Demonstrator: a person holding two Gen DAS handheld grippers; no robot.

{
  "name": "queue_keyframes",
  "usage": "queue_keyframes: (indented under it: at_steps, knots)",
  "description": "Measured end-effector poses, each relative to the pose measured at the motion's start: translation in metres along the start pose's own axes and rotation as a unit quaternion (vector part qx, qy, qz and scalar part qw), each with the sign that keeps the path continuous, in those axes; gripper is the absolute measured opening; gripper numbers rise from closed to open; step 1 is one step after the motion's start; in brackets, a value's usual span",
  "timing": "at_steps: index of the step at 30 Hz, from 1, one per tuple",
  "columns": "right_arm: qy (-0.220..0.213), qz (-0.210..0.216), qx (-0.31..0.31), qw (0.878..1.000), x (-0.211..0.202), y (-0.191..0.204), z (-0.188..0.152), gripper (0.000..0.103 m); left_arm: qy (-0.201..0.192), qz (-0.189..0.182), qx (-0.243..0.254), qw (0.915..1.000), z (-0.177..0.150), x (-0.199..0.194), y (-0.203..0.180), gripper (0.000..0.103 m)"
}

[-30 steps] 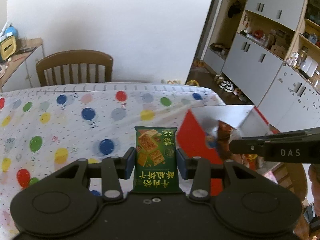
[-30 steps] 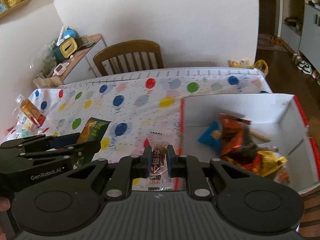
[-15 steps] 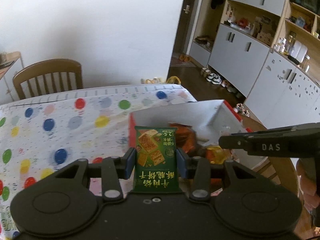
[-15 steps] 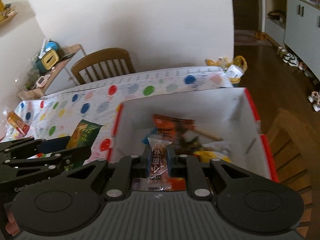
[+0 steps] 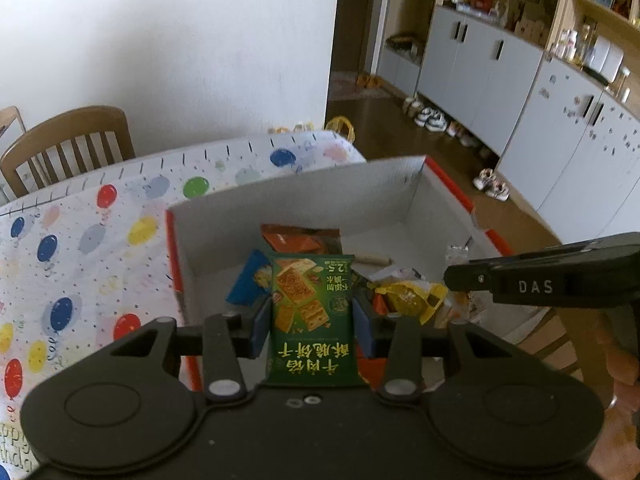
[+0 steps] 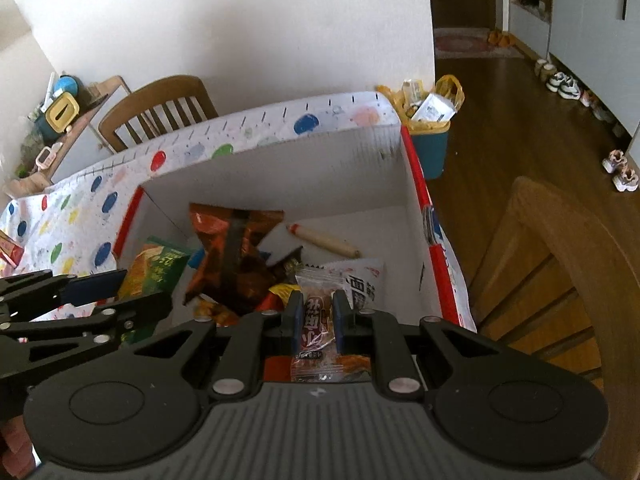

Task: Organize snacks
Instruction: 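Carry the green packet and candy with both tools into the box, then open the left tool to drop the green packet while the right tool releases the candy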

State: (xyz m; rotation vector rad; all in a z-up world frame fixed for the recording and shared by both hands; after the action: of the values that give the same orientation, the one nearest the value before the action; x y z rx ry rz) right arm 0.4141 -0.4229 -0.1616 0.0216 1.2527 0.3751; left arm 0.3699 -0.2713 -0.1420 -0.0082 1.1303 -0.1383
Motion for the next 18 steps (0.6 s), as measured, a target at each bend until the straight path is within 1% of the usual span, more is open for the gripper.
queue_keyframes:
  at_steps: [5,8,18]
  knots:
    - [0.014,0.003,-0.008,1.000,0.011,-0.006,-0.008,0.015,0.013,0.010,0.000,0.9999,0.002,0.020,-0.010,0.042]
    - [0.020,0.006,-0.014,1.000,0.015,-0.008,-0.012,0.015,0.019,-0.002,-0.004,0.9998,0.002,0.028,-0.015,0.042]
    - [0.028,0.011,-0.020,0.999,0.022,-0.012,-0.021,0.015,0.043,-0.001,-0.013,0.9990,-0.005,0.044,-0.023,0.042]
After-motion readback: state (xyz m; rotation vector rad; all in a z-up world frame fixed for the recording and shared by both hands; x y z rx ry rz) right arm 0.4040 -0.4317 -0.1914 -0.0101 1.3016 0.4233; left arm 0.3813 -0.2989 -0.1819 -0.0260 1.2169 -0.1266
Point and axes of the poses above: each gripper's, at about its wrist camera, not at the fingertips, and x roughly the way its jaws point, y to its left, z to its top, the point moved 8 cm from there along x, roughly the way its jaws point, and after that the axes turned 15 degrees about y, right-handed, at the moved point
